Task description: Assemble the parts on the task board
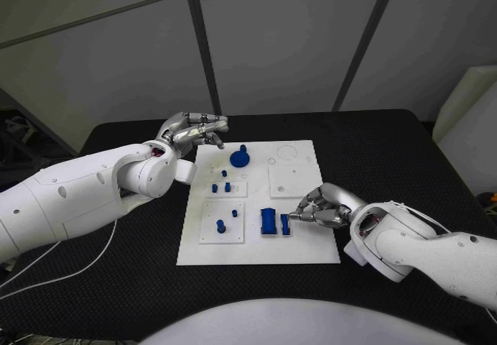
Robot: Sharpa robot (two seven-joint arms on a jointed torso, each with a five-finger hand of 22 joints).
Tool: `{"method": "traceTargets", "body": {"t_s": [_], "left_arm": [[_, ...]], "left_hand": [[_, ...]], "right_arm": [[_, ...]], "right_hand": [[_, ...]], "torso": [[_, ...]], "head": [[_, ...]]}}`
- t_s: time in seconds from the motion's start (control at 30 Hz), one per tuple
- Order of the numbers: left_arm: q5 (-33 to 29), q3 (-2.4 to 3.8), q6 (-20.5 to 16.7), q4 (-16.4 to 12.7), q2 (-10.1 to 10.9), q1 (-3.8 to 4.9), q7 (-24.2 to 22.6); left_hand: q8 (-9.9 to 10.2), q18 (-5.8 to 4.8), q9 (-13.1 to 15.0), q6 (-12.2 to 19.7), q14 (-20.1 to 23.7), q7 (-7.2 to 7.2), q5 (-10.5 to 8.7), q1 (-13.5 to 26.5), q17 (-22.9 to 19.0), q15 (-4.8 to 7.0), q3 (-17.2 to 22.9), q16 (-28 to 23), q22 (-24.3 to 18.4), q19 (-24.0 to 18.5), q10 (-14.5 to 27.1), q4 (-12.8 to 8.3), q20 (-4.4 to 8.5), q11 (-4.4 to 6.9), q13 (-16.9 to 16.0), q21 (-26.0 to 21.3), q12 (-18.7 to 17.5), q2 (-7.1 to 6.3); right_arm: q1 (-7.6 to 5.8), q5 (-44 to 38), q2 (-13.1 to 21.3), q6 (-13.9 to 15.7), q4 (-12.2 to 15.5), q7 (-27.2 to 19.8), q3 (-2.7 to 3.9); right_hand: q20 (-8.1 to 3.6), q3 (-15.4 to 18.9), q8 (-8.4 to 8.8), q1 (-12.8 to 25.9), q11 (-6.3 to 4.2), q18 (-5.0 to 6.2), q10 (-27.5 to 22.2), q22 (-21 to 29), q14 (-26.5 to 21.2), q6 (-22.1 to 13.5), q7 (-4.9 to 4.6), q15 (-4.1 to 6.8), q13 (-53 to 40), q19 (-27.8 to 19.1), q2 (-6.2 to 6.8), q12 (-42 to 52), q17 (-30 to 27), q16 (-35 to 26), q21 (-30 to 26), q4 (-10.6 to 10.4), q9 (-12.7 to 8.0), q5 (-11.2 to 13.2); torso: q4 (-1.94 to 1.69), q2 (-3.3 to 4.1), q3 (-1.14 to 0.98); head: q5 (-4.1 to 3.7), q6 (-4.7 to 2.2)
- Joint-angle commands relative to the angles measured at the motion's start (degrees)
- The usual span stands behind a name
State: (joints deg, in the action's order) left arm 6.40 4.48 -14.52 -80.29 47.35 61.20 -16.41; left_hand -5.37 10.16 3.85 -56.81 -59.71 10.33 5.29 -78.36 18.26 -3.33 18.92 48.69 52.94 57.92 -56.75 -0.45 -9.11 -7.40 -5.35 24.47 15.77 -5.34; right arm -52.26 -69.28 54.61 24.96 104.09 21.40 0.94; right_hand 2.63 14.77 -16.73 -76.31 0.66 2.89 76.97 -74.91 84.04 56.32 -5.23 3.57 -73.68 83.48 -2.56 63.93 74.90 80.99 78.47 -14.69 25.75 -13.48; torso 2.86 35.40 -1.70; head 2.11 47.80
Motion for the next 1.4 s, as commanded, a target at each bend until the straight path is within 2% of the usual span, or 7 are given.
{"method": "traceTargets", "body": {"t_s": [0.03,0.27,0.9,0.93,1.33,1.37,1.4], "left_arm": [[0.18,-0.12,0.71,0.23,0.03,-0.18,-0.5],[-1.55,-0.27,0.5,2.26,-0.83,-0.55,-1.64],[-11.12,-0.25,-8.72,15.45,-8.68,-0.97,-9.58],[-8.5,-0.28,-5.45,15.04,-8.43,-0.98,-6.38],[-7.79,-1.69,-13.57,6.73,-6.49,-1.0,-8.73],[-7.67,-1.94,-14.98,5.29,-6.15,-1.0,-9.14],[-7.47,-2.34,-17.29,2.92,-5.6,-1.01,-9.81]], "left_hand": [[-0.38,0.12,-0.01,0.07,1.33,0.06,0.11,0.81,-0.89,-0.13,-0.84,-1.43,-0.68,-1.22,0.74,0.07,-0.15,-0.08,0.11,-1.18,0.61,0.23],[-0.82,-0.3,0.02,0.09,5.81,0.16,-0.06,1.37,-7.22,-2.55,-3.88,-15.64,-9.79,-13.57,0.2,1.22,-3.12,-0.75,0.79,-13.86,1.04,0.7],[1.69,0.32,-0.17,1.43,7.55,-1.87,0.02,0.08,-14.53,-5.58,-11.44,-43.57,-31.16,-19.52,-0.16,2.49,-7.44,-1.42,1.8,-20.89,-11.71,3.27],[5.37,-3.05,-3.85,17.83,22.94,-4.31,-5.29,23.57,-18.26,-2.98,-13.5,-48.69,-37.49,-30.85,16.69,0.45,-2.43,1.29,5.35,-24.47,-15.77,5.34],[5.37,-4.33,-3.85,31.37,35.73,-10.33,-5.29,42.37,-18.26,-0.73,-18.92,-48.69,-42.98,-40.27,30.59,0.45,1.52,3.35,5.35,-24.47,-15.77,5.34],[5.37,-4.33,-3.85,32.36,36.66,-10.33,-5.29,43.77,-18.26,3.33,-18.92,-48.69,-43.37,-40.97,31.61,0.45,1.81,7.4,5.35,-24.47,-15.77,5.34],[5.37,-10.16,-3.85,33.81,38.04,-10.33,-5.29,45.85,-18.26,3.33,-18.92,-48.69,-43.95,-42.0,33.13,0.45,2.24,7.4,5.35,-24.47,-15.77,5.34]], "right_arm": [[-1.29,23.96,-0.2,2.66,-3.25,-17.36,0.42],[-4.72,44.22,-3.22,2.04,-14.33,-29.89,0.76],[-7.3,52.07,-20.87,-5.71,-42.34,-41.04,0.99],[-7.21,50.06,-20.49,-2.91,-41.74,-37.51,0.93],[-7.42,55.84,-17.31,3.73,-33.43,-41.63,0.37],[-7.45,56.85,-16.76,4.89,-31.99,-42.34,0.27],[-7.51,58.49,-15.85,6.77,-29.63,-43.51,0.11]], "right_hand": [[0.36,-0.28,0.99,-2.18,0.46,1.26,-2.65,0.33,2.36,-1.0,-0.47,-0.55,2.53,-1.64,0.06,-4.16,0.82,-2.36,-3.3,1.3,-0.49,-0.31],[1.84,-1.28,4.7,-8.34,2.17,7.34,-16.37,29.95,-7.31,-2.6,-2.18,-2.16,22.38,-16.92,-2.18,-30.81,-26.18,-31.57,-35.59,3.72,-2.72,0.94],[10.38,-3.33,13.15,-15.71,7.84,7.75,-14.45,60.84,-24.6,-1.44,-3.98,-10.43,65.46,-25.8,-3.11,-60.13,-60.07,-77.51,-73.82,3.29,-16.25,4.48],[6.36,-6.64,16.73,11.66,5.08,3.98,-33.19,64.67,-42.16,-17.87,-1.46,-8.36,67.5,-43.18,-1.61,-63.93,-64.01,-80.99,-78.47,6.66,-18.85,6.92],[3.41,-9.55,16.73,33.94,3.35,2.37,-48.19,68.76,-56.73,-31.07,0.96,-3.57,73.68,-56.78,2.56,-63.93,-68.55,-80.99,-78.47,9.57,-21.62,9.32],[3.25,-9.69,16.73,35.08,-0.66,2.38,-48.96,68.92,-57.46,-31.75,1.08,-3.57,73.68,-57.49,2.56,-63.93,-68.73,-80.99,-78.47,9.71,-21.72,9.42],[2.88,-10.0,16.73,37.63,-0.66,2.39,-50.69,69.29,-59.11,-33.27,5.23,-3.57,73.68,-59.09,2.56,-63.93,-69.1,-80.99,-78.47,10.02,-25.75,13.48]], "torso": [[0.05,-0.87,-0.17],[-0.11,-2.3,0.54],[1.39,-4.2,0.87],[1.37,-4.16,0.94],[-1.7,-4.21,1.49],[-2.01,-4.21,1.55],[-2.38,-4.22,1.61]], "head": [[-0.05,-0.53],[-0.7,-2.28],[-1.79,-8.57],[-1.81,-8.18],[-2.03,-11.99],[-2.05,-12.37],[-2.07,-12.82]]}}
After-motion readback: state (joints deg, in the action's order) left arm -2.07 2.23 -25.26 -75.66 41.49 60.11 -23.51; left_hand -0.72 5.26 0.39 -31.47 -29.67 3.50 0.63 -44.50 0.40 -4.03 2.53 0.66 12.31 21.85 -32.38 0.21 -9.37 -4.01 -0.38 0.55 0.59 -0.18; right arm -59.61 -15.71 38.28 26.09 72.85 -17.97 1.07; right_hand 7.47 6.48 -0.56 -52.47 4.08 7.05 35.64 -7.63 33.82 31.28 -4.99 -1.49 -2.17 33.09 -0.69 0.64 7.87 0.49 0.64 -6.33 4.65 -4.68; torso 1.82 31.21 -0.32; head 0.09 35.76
